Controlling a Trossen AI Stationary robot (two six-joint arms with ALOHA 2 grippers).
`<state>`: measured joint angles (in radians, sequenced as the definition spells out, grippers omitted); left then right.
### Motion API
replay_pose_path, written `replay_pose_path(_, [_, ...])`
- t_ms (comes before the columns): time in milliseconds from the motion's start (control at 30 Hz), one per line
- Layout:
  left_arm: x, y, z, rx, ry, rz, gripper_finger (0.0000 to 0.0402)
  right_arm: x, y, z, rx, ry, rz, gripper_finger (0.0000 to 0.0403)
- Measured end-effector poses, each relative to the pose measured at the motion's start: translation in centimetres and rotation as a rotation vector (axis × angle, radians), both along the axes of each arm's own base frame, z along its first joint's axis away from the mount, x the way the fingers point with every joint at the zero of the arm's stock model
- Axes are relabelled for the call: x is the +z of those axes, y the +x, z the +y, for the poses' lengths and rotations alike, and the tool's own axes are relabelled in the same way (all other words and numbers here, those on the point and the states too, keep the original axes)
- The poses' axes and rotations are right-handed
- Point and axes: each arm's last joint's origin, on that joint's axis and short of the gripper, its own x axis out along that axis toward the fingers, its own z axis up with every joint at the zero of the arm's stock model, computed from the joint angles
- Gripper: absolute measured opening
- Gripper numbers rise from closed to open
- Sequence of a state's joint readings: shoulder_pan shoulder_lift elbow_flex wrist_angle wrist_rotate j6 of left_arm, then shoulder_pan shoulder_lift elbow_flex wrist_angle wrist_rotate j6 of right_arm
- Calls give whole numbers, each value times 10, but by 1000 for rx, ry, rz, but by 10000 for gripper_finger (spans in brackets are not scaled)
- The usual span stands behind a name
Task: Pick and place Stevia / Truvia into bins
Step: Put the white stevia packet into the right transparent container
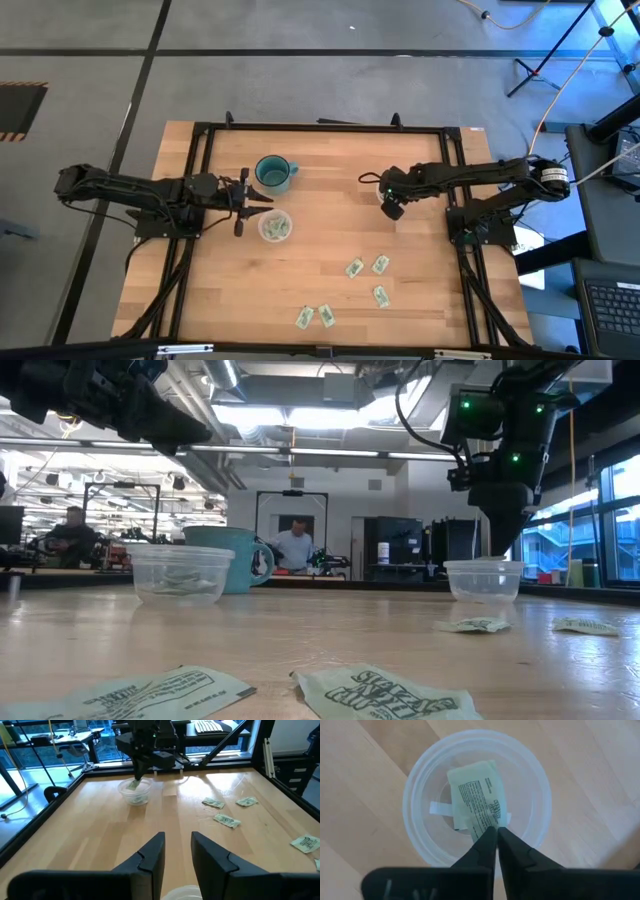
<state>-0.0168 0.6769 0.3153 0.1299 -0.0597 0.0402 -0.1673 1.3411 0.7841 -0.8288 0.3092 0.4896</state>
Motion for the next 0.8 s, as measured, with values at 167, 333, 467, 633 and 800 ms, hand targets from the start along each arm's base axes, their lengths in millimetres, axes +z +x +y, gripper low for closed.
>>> replay_pose_path(167, [0,0,0,0,0,-1,89,0,0,0,1,0,1,43])
replay_pose_path(333, [0,0,0,0,0,0,88,0,0,0,-2,0,0,82])
replay_pose_path(467, [0,0,0,0,0,-1,88,3,4,3,25,72,-33,97])
replay_pose_path(633, [0,0,0,0,0,0,90,11,29,33,375,229,-254,99])
replay_pose_path(800, [0,0,0,0,0,0,89,20,43,73,690,189,-391,99])
